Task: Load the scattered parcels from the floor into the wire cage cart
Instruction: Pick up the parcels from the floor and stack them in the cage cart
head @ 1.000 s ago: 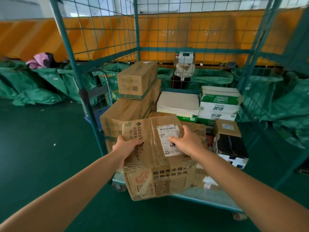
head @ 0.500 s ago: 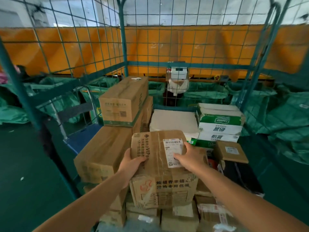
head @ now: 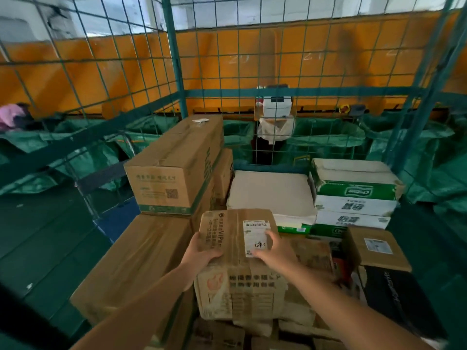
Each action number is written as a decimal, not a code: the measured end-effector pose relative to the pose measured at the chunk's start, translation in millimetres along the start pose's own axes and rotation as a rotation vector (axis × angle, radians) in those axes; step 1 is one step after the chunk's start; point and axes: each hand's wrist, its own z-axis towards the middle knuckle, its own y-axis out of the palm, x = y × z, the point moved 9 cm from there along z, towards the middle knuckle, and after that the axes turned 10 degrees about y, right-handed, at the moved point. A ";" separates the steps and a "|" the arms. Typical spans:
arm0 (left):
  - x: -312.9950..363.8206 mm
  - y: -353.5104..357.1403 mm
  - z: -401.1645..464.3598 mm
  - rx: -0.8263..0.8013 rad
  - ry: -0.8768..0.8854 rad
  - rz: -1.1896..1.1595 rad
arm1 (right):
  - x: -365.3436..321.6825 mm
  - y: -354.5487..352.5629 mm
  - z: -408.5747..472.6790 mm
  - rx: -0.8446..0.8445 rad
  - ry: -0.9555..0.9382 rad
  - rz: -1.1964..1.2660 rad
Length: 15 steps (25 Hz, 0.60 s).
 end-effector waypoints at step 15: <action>-11.8 -15.6 152.4 -0.240 0.042 0.627 | -41.3 40.7 140.7 -0.138 -0.002 -0.126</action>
